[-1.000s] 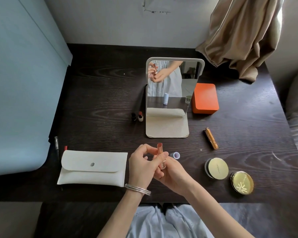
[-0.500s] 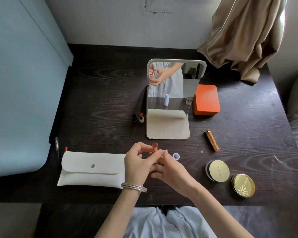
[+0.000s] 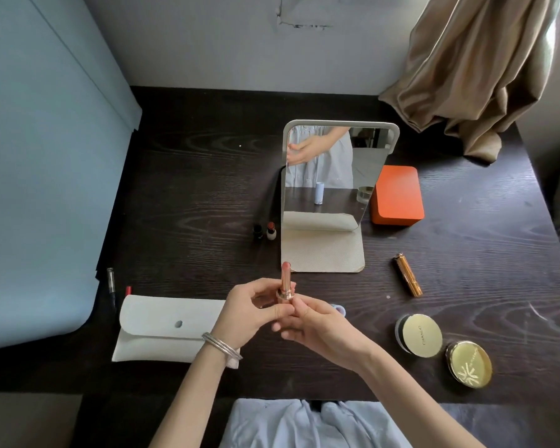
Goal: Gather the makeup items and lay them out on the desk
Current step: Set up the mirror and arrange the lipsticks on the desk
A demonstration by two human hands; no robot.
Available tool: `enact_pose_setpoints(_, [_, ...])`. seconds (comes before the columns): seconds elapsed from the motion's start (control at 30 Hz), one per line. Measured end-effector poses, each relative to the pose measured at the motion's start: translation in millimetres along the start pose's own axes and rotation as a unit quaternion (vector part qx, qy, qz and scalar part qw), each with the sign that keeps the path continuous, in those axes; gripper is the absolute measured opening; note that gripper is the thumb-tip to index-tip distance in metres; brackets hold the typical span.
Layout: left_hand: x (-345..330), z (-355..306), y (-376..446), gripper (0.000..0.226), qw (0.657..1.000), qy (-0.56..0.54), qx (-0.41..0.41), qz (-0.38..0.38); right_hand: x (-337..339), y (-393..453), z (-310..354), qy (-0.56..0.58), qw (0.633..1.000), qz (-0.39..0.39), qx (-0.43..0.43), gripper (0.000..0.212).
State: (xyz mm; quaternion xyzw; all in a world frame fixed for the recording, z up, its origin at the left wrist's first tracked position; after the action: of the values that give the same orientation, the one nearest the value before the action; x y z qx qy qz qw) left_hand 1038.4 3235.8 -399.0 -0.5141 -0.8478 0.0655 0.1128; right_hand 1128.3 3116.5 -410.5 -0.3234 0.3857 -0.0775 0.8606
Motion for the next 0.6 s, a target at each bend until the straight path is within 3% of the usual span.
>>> enact_pose_setpoints(0.13, [-1.2, 25.0, 23.7, 0.036, 0.975, 0.094, -0.008, -0.203, 5.7, -1.0, -3.4, -0.060, 0.993, -0.066, -0.074, 0.034])
enact_pose_setpoints(0.2, [-5.6, 38.0, 40.2, 0.033, 0.963, 0.097, -0.010, -0.250, 10.6, -7.8, -2.5, -0.093, 0.989, -0.071, -0.086, 0.032])
enact_pose_setpoints(0.43, [-16.8, 74.1, 78.7, 0.032, 0.939, 0.167, -0.027, -0.299, 38.6, -44.1, 17.6, -0.056, 0.994, -0.083, -0.052, 0.025])
enact_pose_setpoints(0.6, [-18.4, 82.7, 86.1, 0.032, 0.936, 0.185, -0.027, -0.300, 62.1, -59.9, 14.5, -0.142, 0.975, -0.121, -0.118, 0.018])
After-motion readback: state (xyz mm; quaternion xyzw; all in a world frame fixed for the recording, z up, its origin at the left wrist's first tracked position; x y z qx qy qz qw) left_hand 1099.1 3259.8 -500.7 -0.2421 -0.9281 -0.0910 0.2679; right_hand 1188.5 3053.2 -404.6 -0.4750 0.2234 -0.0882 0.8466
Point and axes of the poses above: each hand's wrist, its own y-axis towards the middle knuckle, its own x-axis out of the back of the hand, z = x × y, the point moved 2 cm from there along y, towards the middle knuckle, and after that the axes turned 11 degrees about -x, right-handed, at the moved point
